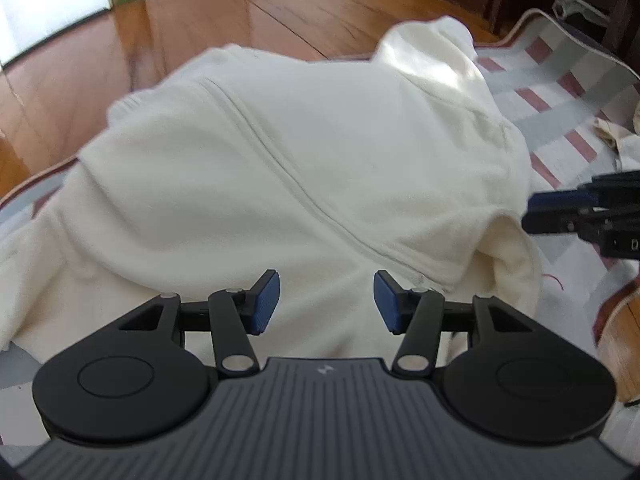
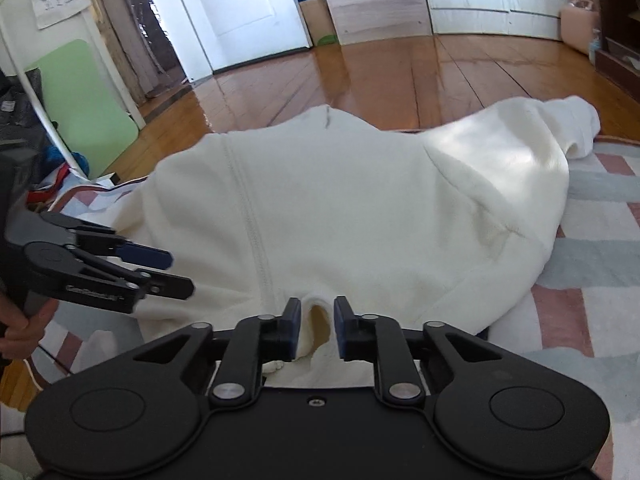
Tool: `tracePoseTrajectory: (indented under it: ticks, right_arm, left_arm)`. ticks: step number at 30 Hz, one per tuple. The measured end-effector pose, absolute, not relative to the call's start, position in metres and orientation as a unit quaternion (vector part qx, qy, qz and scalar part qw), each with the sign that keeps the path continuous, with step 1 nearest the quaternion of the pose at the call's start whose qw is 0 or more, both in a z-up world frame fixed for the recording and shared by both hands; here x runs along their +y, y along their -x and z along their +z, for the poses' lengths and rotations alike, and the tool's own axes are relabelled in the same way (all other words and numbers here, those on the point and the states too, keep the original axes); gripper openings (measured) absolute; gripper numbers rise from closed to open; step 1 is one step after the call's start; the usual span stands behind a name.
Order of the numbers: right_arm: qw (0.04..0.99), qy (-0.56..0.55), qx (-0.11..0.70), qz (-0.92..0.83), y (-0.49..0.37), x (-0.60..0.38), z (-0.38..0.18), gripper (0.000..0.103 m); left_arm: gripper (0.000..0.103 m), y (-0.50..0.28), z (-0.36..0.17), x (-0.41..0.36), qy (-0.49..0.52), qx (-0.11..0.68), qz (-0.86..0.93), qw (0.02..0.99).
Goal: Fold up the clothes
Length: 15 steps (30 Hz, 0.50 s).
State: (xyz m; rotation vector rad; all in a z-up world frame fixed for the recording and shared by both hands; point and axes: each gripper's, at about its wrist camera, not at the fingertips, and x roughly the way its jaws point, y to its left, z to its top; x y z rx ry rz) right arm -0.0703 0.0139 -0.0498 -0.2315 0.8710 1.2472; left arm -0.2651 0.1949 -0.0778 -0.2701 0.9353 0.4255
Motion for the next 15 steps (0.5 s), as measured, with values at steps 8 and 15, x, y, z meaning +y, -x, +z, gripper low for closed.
tracePoseTrajectory:
  ticks: [8, 15]
  right_arm:
    - [0.689, 0.078, 0.400, 0.599, 0.064, 0.002, -0.057, 0.065]
    - [0.689, 0.212, 0.397, 0.568, 0.074, 0.062, -0.092, 0.046]
  left_arm:
    - [0.051, 0.277, -0.085, 0.201, 0.160, 0.443, 0.171, 0.865]
    - [0.051, 0.266, -0.092, 0.191, 0.144, 0.467, 0.147, 0.860]
